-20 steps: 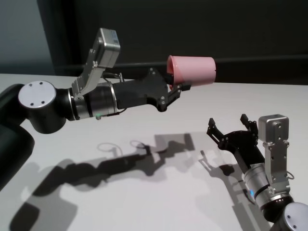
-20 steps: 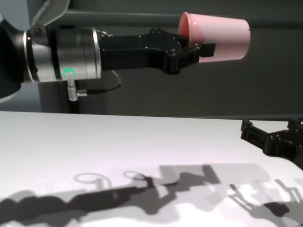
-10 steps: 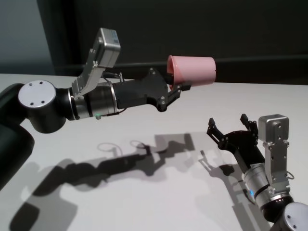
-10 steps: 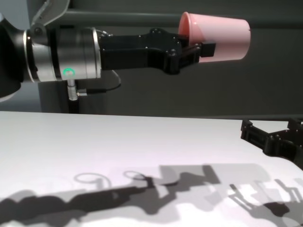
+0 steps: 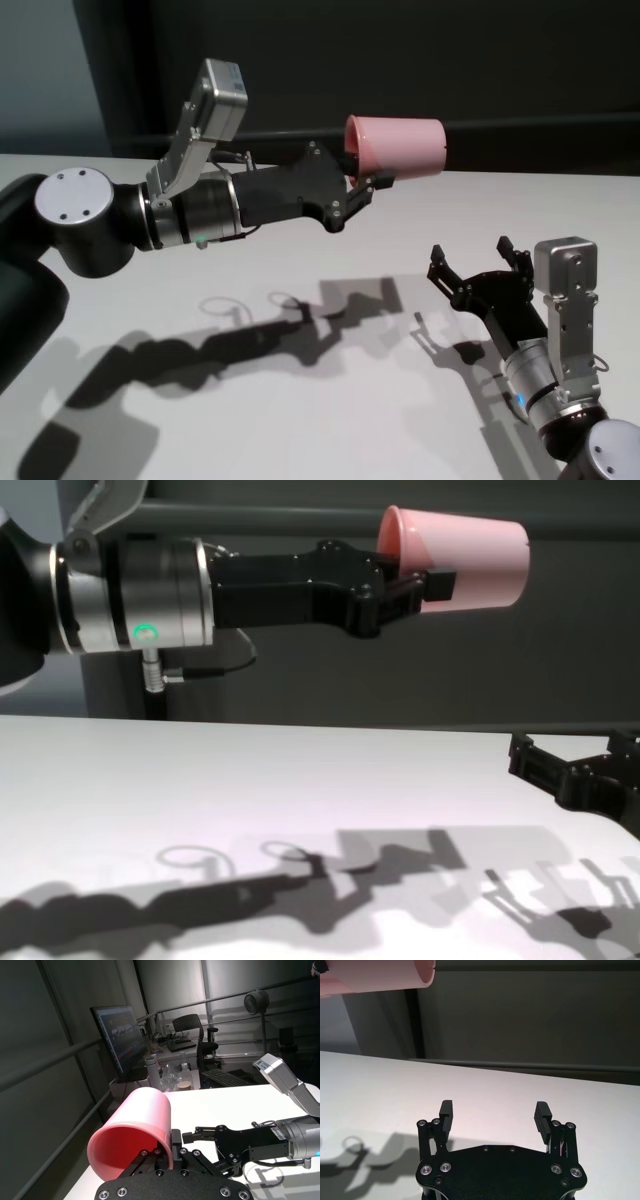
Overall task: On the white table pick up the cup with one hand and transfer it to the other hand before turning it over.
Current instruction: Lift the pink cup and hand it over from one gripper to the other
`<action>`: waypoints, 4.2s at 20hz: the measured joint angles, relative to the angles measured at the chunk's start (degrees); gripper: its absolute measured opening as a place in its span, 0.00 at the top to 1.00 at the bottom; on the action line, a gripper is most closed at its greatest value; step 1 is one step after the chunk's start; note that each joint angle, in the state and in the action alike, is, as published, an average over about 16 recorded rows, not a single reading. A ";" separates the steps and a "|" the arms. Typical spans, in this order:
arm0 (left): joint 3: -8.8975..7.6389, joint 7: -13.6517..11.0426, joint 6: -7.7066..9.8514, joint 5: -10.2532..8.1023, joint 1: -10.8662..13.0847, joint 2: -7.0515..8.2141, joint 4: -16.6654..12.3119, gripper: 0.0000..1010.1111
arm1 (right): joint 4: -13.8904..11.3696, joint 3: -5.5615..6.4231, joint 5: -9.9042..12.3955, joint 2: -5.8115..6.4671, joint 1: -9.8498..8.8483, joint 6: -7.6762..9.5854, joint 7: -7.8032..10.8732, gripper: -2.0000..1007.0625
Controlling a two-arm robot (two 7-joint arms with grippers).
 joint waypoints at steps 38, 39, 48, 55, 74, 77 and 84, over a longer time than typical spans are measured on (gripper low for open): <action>0.02 -0.01 0.00 0.03 -0.06 0.00 0.00 0.95 | -1.51 18.09 48.85 -9.39 -0.89 16.78 14.96 0.01; 0.02 -0.01 0.00 0.03 -0.06 0.00 0.00 0.95 | -1.40 18.48 50.44 -9.65 -0.77 17.59 15.05 0.01; 0.02 -0.01 0.00 0.03 -0.06 0.00 0.00 0.95 | -0.08 20.83 62.73 -11.08 0.49 24.52 15.68 0.01; 0.02 -0.01 0.00 0.03 -0.06 0.00 0.00 0.95 | 1.00 21.52 69.88 -11.05 1.67 29.19 15.48 0.01; 0.02 -0.01 0.00 0.03 -0.06 0.00 0.00 0.95 | 1.70 19.52 81.27 -10.60 4.60 35.98 14.30 0.01; 0.02 -0.01 0.00 0.03 -0.06 0.00 0.00 0.95 | 1.70 18.69 82.23 -10.60 5.02 36.28 14.33 0.01; 0.02 -0.01 0.00 0.03 -0.06 0.00 0.00 0.95 | 1.75 16.85 84.03 -10.60 5.89 36.54 14.40 0.01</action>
